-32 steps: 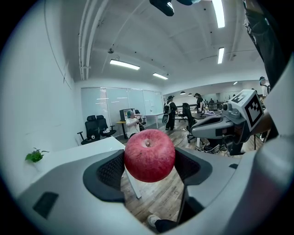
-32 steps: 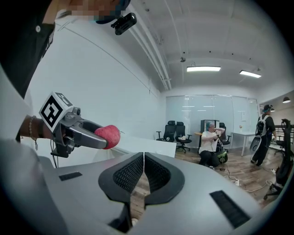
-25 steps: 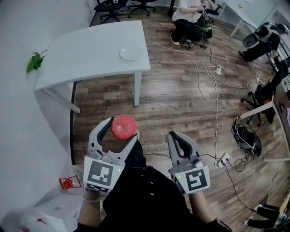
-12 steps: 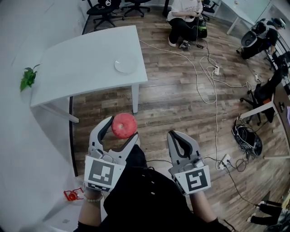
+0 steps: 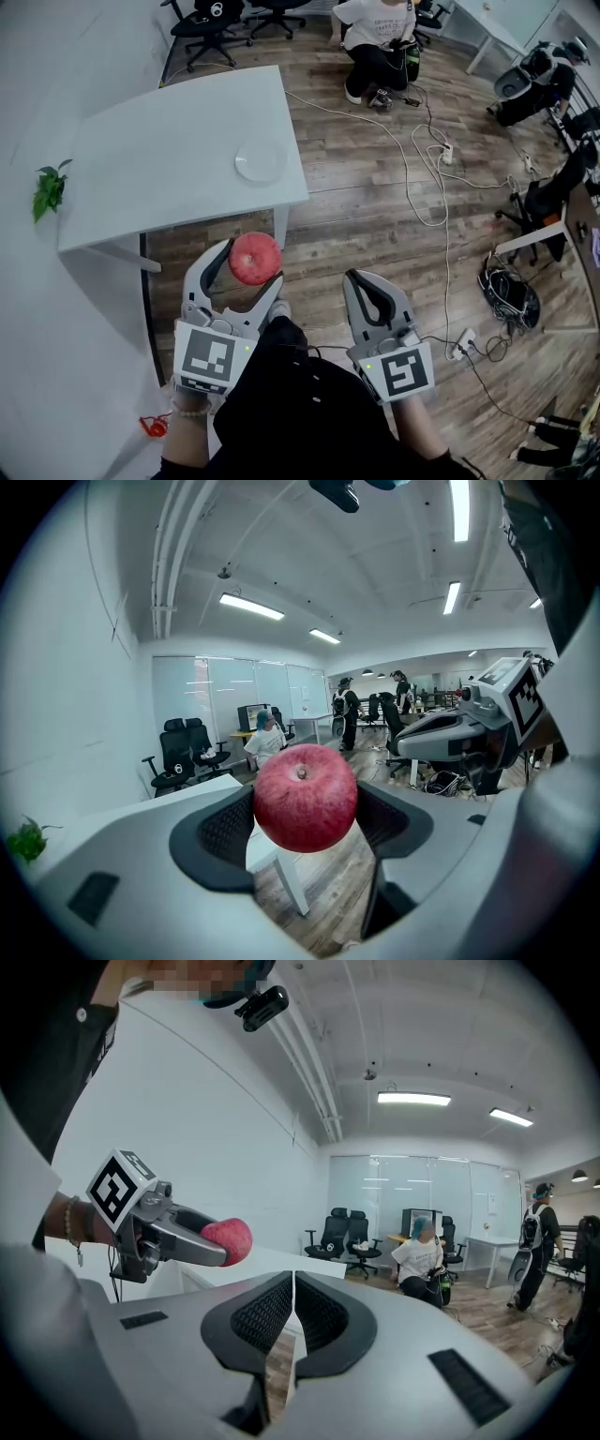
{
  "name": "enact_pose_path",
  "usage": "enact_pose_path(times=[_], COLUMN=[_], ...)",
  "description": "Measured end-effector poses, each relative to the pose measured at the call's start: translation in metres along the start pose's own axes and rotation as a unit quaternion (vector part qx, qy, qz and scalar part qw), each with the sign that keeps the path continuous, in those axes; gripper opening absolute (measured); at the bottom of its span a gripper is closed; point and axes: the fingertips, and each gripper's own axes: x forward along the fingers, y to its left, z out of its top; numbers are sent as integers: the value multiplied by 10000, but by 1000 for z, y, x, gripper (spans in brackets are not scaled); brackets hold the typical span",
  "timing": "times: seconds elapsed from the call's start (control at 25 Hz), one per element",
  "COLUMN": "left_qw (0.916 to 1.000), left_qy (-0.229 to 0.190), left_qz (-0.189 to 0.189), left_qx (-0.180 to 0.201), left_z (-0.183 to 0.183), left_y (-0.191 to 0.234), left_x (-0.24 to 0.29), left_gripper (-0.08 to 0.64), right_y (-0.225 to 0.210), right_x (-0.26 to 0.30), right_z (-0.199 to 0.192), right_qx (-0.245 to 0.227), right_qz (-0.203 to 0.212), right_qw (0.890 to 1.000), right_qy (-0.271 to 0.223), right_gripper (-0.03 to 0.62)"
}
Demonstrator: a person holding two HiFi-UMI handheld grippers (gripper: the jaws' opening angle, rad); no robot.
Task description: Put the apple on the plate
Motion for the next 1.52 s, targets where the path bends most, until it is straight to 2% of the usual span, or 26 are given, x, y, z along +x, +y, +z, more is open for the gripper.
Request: enact_pose_path(times=[0.44,0.64,0.84,0.96,1.12,1.52], left_qw=[9999,9998,9998,9998,9997,9999], left_qy=[-18,-74,-115,-128,-117,-121], left_qz=[-109,-167,-171,-159,-178,-20], left_qx=[-38,-18,-4,-44,-67,-119], left_z=[-3,-1,-2,-7,-12,-16], left_y=[61,84,106,115,123,136], left_x=[52,71,85,90,93,85], left_gripper=[350,350,350,350,350,350], right_y=[-21,-32,-38,-35,-31,-21], right_x=[74,103,125,137,146,153], right_z=[10,29,30,32,26,30], right_qx=[-42,-14,-102,-135,-244,-355], right_qz=[-3,-145,-182,-95,-40,80], right_qw=[9999,9998,9998,9998,9996,9992], right_qy=[103,-154,-32,-148,109,138], right_gripper=[44,44,44,44,44,44])
